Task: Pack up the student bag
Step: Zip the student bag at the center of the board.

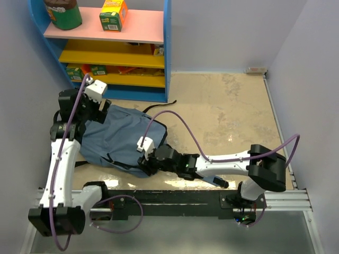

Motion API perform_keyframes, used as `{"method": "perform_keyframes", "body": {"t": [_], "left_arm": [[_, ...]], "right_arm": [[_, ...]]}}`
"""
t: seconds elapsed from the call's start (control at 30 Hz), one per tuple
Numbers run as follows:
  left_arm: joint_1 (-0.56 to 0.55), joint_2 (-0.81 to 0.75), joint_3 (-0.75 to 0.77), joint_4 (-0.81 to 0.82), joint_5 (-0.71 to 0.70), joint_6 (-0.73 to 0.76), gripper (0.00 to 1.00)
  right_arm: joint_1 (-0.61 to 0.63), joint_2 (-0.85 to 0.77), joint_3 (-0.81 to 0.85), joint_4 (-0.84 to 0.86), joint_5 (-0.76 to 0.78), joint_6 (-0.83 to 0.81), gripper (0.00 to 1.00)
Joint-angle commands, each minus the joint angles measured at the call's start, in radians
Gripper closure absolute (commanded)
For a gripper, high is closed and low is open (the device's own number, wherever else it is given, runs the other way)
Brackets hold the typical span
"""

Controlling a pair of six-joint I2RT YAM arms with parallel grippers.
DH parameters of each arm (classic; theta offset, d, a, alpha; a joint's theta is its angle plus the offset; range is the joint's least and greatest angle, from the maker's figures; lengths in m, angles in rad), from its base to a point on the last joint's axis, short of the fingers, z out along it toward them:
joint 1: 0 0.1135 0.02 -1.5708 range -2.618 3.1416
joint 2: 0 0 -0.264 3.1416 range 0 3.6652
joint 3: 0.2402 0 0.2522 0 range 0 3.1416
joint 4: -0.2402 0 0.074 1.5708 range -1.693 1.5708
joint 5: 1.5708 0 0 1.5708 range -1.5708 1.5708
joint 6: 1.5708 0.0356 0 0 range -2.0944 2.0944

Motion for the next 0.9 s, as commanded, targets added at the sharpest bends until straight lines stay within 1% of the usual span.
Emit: {"method": "perform_keyframes", "body": {"t": [0.0, 0.03, 0.07, 0.1, 0.13, 0.17, 0.23, 0.27, 0.4, 0.57, 0.73, 0.87], "left_arm": [[0.095, 0.093, 0.12, -0.168, 0.296, 0.073, 0.11], [0.112, 0.125, 0.14, -0.256, 0.36, 0.108, 0.11], [0.126, 0.134, 0.155, -0.28, 0.382, 0.154, 0.11], [0.146, 0.138, 0.174, -0.291, 0.405, 0.166, 0.12], [0.19, 0.132, 0.18, -0.288, 0.448, 0.176, 0.11], [0.213, 0.13, 0.191, -0.28, 0.462, 0.183, 0.11], [0.265, 0.136, 0.209, -0.274, 0.488, 0.185, 0.11], [0.282, 0.142, 0.224, -0.269, 0.491, 0.17, 0.11], [0.342, 0.15, 0.217, -0.239, 0.5, 0.122, 0.11], [0.375, 0.151, 0.188, -0.246, 0.537, 0.154, 0.11], [0.433, 0.179, 0.191, -0.257, 0.606, 0.148, 0.11], [0.467, 0.202, 0.189, -0.265, 0.643, 0.137, 0.12]], "right_arm": [[-0.005, 0.004, -0.04, 0.035, 0.027, -0.002, 0.52], [-0.003, 0.006, -0.024, 0.017, 0.066, -0.016, 0.48], [-0.005, 0.0, 0.026, -0.004, 0.089, -0.03, 0.44], [-0.003, -0.009, 0.058, -0.041, 0.106, -0.046, 0.41], [-0.005, -0.013, 0.092, -0.052, 0.119, -0.07, 0.37], [-0.005, -0.011, 0.161, -0.061, 0.122, -0.081, 0.36], [-0.005, 0.007, 0.232, -0.077, 0.107, -0.095, 0.35], [-0.005, 0.039, 0.296, -0.08, 0.091, -0.098, 0.35], [0.001, 0.13, 0.416, -0.098, 0.036, -0.104, 0.35], [0.015, 0.248, 0.538, -0.159, -0.008, -0.112, 0.35], [0.015, 0.354, 0.606, -0.218, -0.067, -0.107, 0.36], [0.014, 0.395, 0.651, -0.244, -0.074, -0.093, 0.36]]}}
